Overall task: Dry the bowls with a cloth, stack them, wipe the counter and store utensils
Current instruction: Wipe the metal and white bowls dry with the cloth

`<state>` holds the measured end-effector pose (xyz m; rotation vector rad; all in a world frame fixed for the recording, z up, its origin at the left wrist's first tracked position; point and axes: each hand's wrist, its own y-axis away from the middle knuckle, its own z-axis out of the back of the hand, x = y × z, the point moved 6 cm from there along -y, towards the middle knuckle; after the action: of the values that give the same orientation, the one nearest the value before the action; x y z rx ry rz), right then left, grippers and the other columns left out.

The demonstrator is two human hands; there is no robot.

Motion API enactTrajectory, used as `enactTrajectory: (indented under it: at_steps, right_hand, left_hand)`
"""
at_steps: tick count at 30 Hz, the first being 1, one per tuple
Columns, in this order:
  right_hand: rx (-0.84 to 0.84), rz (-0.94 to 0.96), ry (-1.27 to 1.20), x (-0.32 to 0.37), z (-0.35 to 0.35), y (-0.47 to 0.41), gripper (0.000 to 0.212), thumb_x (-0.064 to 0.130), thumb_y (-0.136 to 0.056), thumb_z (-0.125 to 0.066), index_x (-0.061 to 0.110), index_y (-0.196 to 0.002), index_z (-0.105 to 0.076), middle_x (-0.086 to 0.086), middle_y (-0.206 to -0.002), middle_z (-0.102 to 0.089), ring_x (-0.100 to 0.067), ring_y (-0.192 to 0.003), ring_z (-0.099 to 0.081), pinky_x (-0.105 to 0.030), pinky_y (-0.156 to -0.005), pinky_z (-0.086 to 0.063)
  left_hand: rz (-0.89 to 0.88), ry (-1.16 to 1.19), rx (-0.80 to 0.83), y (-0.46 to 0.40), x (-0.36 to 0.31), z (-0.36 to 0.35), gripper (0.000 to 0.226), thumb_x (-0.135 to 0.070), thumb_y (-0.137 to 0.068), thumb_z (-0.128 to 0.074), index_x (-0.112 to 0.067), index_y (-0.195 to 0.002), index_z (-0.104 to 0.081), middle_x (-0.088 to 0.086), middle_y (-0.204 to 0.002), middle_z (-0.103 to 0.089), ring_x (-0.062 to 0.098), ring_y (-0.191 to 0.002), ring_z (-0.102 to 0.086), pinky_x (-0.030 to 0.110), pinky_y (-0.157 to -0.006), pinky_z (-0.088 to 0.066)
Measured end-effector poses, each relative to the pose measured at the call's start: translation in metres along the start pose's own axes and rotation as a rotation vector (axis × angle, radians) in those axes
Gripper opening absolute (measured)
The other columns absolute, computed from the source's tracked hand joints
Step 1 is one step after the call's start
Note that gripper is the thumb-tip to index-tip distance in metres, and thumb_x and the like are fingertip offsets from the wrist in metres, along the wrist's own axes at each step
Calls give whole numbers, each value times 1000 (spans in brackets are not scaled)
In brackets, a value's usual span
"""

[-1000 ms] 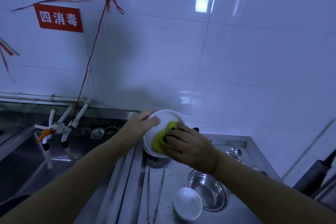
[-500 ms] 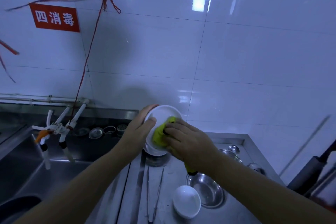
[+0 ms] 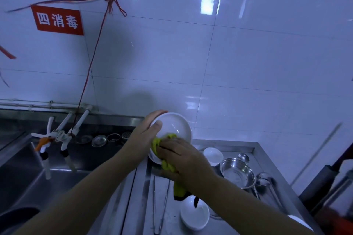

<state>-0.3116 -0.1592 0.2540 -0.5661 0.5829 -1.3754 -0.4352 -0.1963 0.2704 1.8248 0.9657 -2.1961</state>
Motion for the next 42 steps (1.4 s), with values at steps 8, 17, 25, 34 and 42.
enactTrajectory:
  at_steps: [8, 17, 25, 34, 42]
  right_hand:
    - [73, 409, 226, -2, 23, 15, 12, 8, -89, -63, 13, -90, -73, -8, -94, -70, -25, -89, -65, -39, -91, -50]
    - [238, 121, 42, -24, 33, 14, 24, 7, -74, -69, 8, -98, -73, -9, -98, -69, -29, -88, -65, -33, -66, -55]
    - [-8, -134, -157, -50, 50, 30, 55, 19, -71, -82, 11, -122, -62, -3, -129, -56, -17, -119, -48, -25, -103, -38]
    - [-337, -349, -223, -28, 44, 24, 65, 61, -91, -41, 8, -128, -54, -12, -140, -43, -27, -136, -35, -37, -113, -27]
    - [-368, -248, 15, -33, 50, 10, 30, 26, -90, -51, 21, -112, -70, -5, -127, -59, -29, -127, -45, -51, -109, -28]
  left_hand:
    - [268, -210, 396, 3, 0, -3, 24, -36, -97, -45, -37, -117, -57, -11, -111, -65, 7, -97, -64, 19, -75, -49]
    - [-700, -1277, 533, 31, -54, -20, 24, -37, -82, -51, -30, -100, -66, -7, -109, -65, 16, -119, -51, 37, -106, -35]
    - [-430, -1027, 548, 25, -24, -9, 5, -21, -84, -58, -21, -86, -63, -10, -82, -60, 4, -78, -53, 14, -66, -39]
    - [288, 350, 111, 35, 13, -35, 31, -15, -82, -61, 5, -105, -58, 32, -101, -62, 32, -81, -57, 35, -72, -45]
    - [261, 494, 90, 32, 8, -54, 33, -2, -80, -55, -3, -112, -63, 25, -111, -65, 32, -99, -59, 41, -89, -41]
